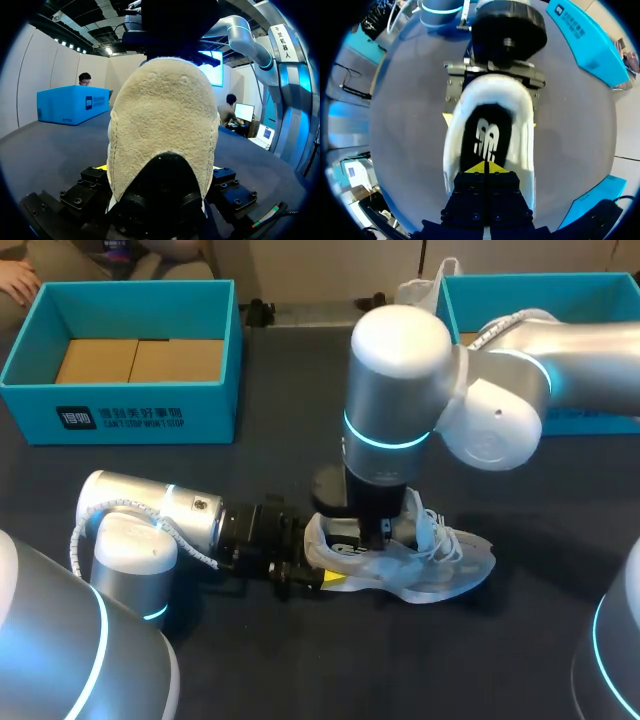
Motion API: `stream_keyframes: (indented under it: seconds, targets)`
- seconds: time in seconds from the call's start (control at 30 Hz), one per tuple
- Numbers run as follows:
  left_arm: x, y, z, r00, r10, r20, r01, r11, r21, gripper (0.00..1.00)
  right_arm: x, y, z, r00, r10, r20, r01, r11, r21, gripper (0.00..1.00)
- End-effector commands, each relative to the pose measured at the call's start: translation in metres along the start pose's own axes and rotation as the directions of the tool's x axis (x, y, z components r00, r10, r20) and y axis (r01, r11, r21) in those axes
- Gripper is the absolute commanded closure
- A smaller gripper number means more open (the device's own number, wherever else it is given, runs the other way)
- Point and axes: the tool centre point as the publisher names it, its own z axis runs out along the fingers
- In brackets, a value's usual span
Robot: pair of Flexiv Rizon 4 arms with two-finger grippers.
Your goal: Take the shoe out of the shoebox, open the shoe tongue, remove and reinsert the insole, then place the shoe into the shoebox
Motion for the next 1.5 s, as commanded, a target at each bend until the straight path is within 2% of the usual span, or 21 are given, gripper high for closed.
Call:
stream_keyframes:
  seconds: [0.03,0.2,0.4,0.43,0.47,0.5,0.53,0.77,0.9,1.13,1.27,1.5]
  targets:
    - [0.000,0.000,0.000,1.000,0.000,0.001,0.000,1.000,0.000,1.00,0.001,-0.023,0.000,1.000,0.013,0.005,-0.013,1.000,-0.012,1.00]
    - [0.000,0.000,0.000,1.000,0.000,0.001,0.000,1.000,0.000,1.00,0.003,-0.040,-0.001,0.999,0.034,0.020,-0.034,0.999,-0.018,1.00]
    - [0.000,0.000,0.000,1.000,0.000,0.001,0.000,1.000,0.000,1.00,0.001,-0.048,0.005,0.999,0.039,0.018,-0.039,0.999,-0.009,0.99]
    - [0.000,0.000,0.000,1.000,0.000,0.001,0.000,1.000,0.000,1.00,0.001,-0.048,0.007,0.999,0.038,0.017,-0.038,0.999,-0.009,0.86]
    - [0.000,0.000,0.000,1.000,0.000,0.001,0.000,1.000,0.000,1.00,0.000,-0.049,0.009,0.999,0.039,0.013,-0.038,0.999,-0.016,0.80]
    - [0.000,0.000,0.000,1.000,0.000,0.001,0.000,1.000,0.000,1.00,-0.001,-0.050,0.011,0.999,0.039,0.013,-0.039,0.999,-0.017,0.75]
    - [0.000,0.000,0.000,1.000,0.000,0.001,0.000,1.000,0.000,1.00,-0.002,-0.050,0.012,0.999,0.039,0.012,-0.039,0.999,-0.018,0.74]
    - [0.000,0.000,0.000,1.000,0.000,0.001,0.000,1.000,0.000,1.00,-0.009,-0.047,0.019,0.999,0.033,0.006,-0.033,0.999,-0.026,0.77]
    - [0.000,0.000,0.000,1.000,0.000,0.001,0.000,1.000,0.000,1.00,-0.012,-0.041,0.024,0.999,0.030,-0.011,-0.030,1.000,0.003,0.77]
    - [0.000,0.000,0.000,1.000,0.000,0.001,0.000,1.000,0.000,1.00,-0.014,-0.032,0.031,0.999,0.036,-0.022,-0.035,0.998,0.052,0.70]
    - [0.000,0.000,0.000,1.000,0.000,0.001,0.000,1.000,0.000,1.00,-0.015,-0.032,0.033,0.999,0.044,-0.021,-0.043,0.998,0.055,0.70]
    - [0.000,0.000,0.000,1.000,0.000,0.001,0.000,1.000,0.000,1.00,-0.015,-0.028,0.053,0.992,0.069,-0.102,-0.060,0.995,0.084,0.70]
